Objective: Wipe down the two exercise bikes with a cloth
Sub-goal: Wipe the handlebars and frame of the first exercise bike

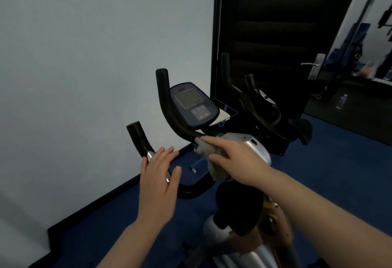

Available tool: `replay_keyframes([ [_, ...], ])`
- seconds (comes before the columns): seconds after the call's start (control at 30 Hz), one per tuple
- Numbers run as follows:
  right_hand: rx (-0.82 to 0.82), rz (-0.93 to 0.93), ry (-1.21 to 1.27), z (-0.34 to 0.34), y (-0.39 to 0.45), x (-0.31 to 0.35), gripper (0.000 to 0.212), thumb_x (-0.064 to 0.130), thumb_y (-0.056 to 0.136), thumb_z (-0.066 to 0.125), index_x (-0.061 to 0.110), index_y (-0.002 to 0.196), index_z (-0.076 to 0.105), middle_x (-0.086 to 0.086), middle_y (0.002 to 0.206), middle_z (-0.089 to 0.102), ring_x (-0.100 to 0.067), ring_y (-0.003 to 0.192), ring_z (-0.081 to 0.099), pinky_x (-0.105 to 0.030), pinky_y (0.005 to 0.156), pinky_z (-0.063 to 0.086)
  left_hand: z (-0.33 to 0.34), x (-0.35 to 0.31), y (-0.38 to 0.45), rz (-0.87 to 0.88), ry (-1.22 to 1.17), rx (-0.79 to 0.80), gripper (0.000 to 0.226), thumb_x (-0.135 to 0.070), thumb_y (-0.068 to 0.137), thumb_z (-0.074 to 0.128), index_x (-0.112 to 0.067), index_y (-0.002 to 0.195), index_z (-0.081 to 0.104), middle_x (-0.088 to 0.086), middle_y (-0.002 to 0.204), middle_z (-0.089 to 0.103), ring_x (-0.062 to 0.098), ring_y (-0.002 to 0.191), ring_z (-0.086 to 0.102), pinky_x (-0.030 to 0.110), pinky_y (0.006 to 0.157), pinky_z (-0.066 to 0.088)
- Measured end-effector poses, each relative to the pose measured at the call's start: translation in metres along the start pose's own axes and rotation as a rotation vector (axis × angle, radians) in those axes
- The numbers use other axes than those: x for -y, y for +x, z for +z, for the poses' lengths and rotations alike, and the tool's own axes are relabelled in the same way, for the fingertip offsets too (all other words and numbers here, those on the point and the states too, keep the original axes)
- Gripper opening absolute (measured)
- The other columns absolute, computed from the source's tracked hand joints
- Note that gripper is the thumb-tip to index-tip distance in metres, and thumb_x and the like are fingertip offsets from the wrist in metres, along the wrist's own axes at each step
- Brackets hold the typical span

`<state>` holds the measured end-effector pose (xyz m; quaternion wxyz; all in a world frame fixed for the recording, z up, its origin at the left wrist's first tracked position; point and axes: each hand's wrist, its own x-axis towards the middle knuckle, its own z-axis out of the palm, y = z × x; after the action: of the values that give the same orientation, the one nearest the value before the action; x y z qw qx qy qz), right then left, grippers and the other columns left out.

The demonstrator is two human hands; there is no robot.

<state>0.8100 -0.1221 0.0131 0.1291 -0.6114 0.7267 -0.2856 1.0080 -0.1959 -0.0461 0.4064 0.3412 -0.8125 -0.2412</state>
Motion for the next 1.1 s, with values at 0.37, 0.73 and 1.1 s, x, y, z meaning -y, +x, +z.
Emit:
replay_keyframes([
  [0.37,-0.101,-0.060,0.183,0.011,0.058,-0.009,0.047,0.028,0.097,0.056,0.033,0.143,0.044,0.002,0.136,0.054,-0.011,0.123,0.049,-0.030,0.105,0.040,-0.040,-0.019,0.084,0.110,0.212,-0.061,0.027,-0.007,0.088,0.057,-0.013,0.110,0.070,0.000,0.123,0.064,0.021,0.115,0.057,0.040,0.108,0.033],
  [0.73,-0.005,0.060,0.238,0.027,0.101,0.004,0.029,0.040,0.102,0.041,0.042,0.131,0.045,0.008,0.111,0.065,-0.016,0.102,0.063,-0.035,0.087,0.051,-0.064,0.003,0.173,0.215,0.114,-0.042,0.043,0.001,0.095,0.051,-0.017,0.134,0.054,-0.002,0.139,0.053,0.013,0.129,0.047,0.030,0.113,0.032],
  [1.1,-0.032,0.229,0.535,0.041,0.146,0.030,0.034,0.035,0.104,0.039,0.016,0.082,0.057,0.003,0.079,0.060,-0.012,0.078,0.055,-0.029,0.074,0.042,-0.047,0.027,0.200,0.304,0.032,0.067,0.050,-0.009,0.104,0.034,-0.029,0.150,0.032,-0.018,0.155,0.026,-0.020,0.136,0.020,0.003,0.109,0.015],
])
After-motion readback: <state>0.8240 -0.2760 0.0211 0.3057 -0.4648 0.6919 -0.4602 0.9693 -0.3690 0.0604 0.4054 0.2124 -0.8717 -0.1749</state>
